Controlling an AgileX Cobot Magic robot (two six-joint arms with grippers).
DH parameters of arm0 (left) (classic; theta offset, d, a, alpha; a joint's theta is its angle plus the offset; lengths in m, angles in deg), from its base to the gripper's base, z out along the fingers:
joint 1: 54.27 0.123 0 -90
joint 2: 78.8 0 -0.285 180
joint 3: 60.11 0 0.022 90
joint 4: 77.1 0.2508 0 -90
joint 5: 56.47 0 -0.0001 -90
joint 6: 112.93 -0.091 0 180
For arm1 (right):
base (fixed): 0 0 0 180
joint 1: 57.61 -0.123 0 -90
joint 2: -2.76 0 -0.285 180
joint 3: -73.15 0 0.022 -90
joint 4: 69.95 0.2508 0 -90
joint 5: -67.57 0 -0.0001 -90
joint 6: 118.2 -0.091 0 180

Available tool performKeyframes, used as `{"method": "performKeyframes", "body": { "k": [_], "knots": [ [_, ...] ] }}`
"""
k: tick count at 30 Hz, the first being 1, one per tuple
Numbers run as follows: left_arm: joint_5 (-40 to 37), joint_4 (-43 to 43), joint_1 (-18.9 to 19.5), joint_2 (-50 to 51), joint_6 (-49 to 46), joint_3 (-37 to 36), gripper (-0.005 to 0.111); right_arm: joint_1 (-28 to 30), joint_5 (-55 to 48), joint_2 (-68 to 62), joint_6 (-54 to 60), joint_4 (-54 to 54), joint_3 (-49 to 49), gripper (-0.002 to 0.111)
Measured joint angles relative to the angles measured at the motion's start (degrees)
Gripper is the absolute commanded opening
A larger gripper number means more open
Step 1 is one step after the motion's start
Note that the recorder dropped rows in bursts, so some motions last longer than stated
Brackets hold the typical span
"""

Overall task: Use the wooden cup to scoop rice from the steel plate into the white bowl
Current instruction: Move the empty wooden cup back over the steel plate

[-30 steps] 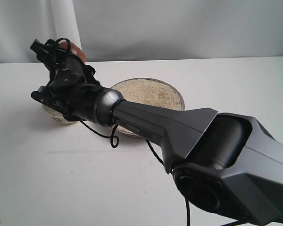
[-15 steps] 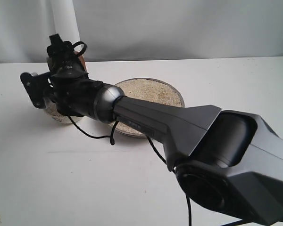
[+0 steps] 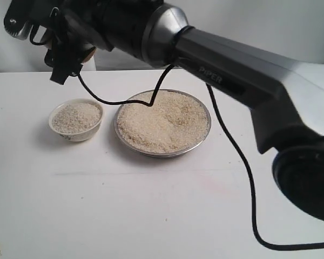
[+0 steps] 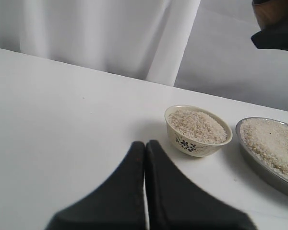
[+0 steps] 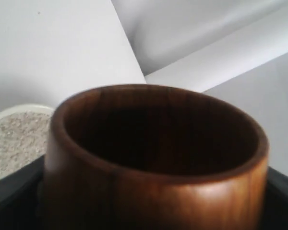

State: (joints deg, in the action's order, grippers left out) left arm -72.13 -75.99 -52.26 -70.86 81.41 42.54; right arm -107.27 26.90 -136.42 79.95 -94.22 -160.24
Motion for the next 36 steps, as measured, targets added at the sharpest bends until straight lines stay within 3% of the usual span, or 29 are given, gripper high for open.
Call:
{"method": "performKeyframes", "body": {
  "k": [6, 12, 15, 21, 26, 36],
  "knots": [
    [0.00, 0.00, 0.00, 0.00, 0.00, 0.00, 0.000, 0.00, -1.74, 4.28, 1.28, 3.54, 6.08, 0.000],
    [0.00, 0.00, 0.00, 0.00, 0.00, 0.00, 0.000, 0.23, 2.95, 9.64, 2.16, 9.67, 16.11, 0.000],
    [0.00, 0.00, 0.00, 0.00, 0.00, 0.00, 0.000, 1.58, 10.37, 14.53, 3.99, 15.13, 26.14, 0.000],
    [0.00, 0.00, 0.00, 0.00, 0.00, 0.00, 0.000, 6.92, 33.58, 26.86, 3.56, 13.33, 52.30, 0.000],
    [0.00, 0.00, 0.00, 0.00, 0.00, 0.00, 0.000, 11.44, 40.21, 31.82, -14.58, -3.99, 63.56, 0.000],
    [0.00, 0.00, 0.00, 0.00, 0.00, 0.00, 0.000, 14.66, 46.42, 32.04, -57.48, -47.17, 64.88, 0.000]
  ]
}}
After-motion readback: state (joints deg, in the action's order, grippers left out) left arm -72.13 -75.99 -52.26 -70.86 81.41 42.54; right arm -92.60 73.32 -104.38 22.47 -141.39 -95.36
